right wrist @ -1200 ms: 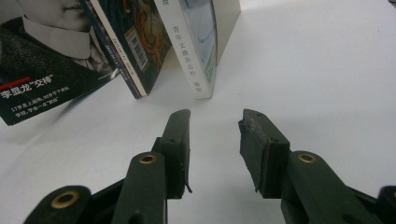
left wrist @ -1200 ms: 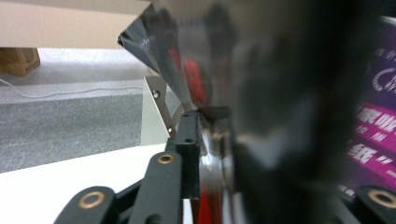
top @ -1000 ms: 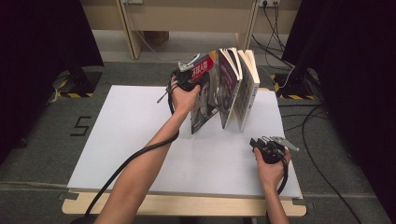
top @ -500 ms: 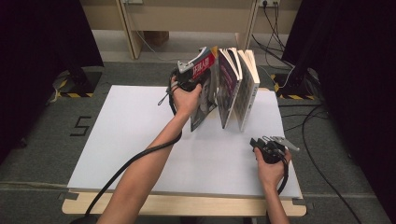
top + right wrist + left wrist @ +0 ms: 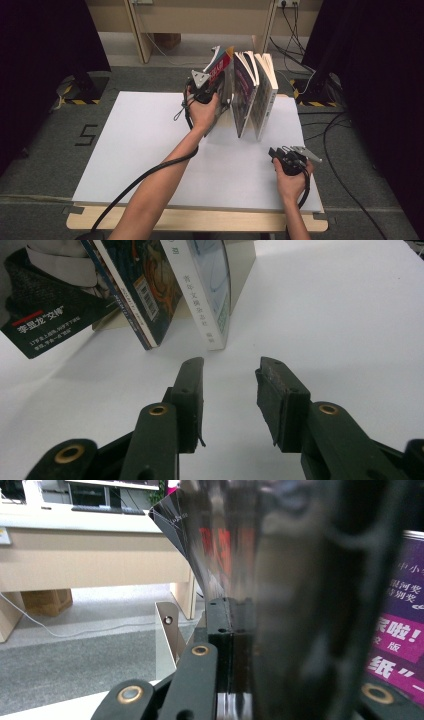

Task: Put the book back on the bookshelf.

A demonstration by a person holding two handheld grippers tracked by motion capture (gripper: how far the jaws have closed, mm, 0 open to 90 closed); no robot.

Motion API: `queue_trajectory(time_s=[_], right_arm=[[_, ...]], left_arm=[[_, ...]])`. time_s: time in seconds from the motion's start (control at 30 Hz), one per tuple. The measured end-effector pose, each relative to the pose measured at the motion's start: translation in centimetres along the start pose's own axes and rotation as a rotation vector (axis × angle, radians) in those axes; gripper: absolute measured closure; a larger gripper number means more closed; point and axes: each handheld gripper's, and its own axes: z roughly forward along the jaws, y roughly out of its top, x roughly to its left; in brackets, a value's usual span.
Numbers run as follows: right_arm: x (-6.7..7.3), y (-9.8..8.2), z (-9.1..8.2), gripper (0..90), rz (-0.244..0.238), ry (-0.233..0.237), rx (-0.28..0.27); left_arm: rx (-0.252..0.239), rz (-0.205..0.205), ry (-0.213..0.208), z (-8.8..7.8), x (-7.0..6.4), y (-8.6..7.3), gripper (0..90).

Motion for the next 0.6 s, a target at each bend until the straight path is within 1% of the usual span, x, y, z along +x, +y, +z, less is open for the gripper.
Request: queue_trajectory(time_s=[0.1,0.13,0.17,0.27,0.37,0.4,0.43,0.47,0.53,0.57,0.6], right_arm=[[0.0,0.0,0.0,63.4,0.006,0.0,0.003],[0.0,0.0,-0.1,63.4,0.002,-0.002,0.003],[0.0,0.0,-0.1,63.4,0.002,-0.002,0.003],[-0.1,0.0,-0.1,63.5,-0.005,-0.001,-0.003],[-0.1,0.0,-0.1,63.4,0.0,-0.004,-0.003],[-0.1,0.0,-0.1,63.4,-0.006,-0.002,-0.003],[-0.1,0.0,-0.1,63.4,-0.006,-0.002,-0.002],[-0.1,0.0,-0.1,63.4,-0.005,-0.003,0.002],[-0.1,0.0,-0.1,63.4,-0.008,-0.001,0.003],[-0.1,0.0,-0.1,63.4,-0.008,-0.001,0.003],[-0.1,0.0,-0.1,63.4,-0.008,-0.001,0.003]], left_arm=[[-0.014,0.009,0.005,-0.3,-0.3,-0.1,86.3],[-0.028,0.026,0.009,-0.5,-0.6,0.0,86.3],[-0.028,0.026,0.009,-0.5,-0.6,0.0,86.3],[-0.042,0.02,0.03,-0.6,-0.4,-0.2,86.2],[-0.034,0.021,0.034,-0.4,-0.3,-0.7,86.2],[-0.03,0.022,0.034,-0.3,-0.3,-1.0,86.2],[-0.03,0.02,0.033,-0.2,-0.3,-1.3,86.2],[-0.033,0.027,0.027,-0.1,-0.4,-1.6,86.1],[-0.034,0.031,0.026,-0.2,-0.5,-1.6,86.0],[-0.03,0.048,0.023,-0.2,-0.6,-1.6,86.0],[-0.03,0.048,0.023,-0.2,-0.6,-1.6,85.9]])
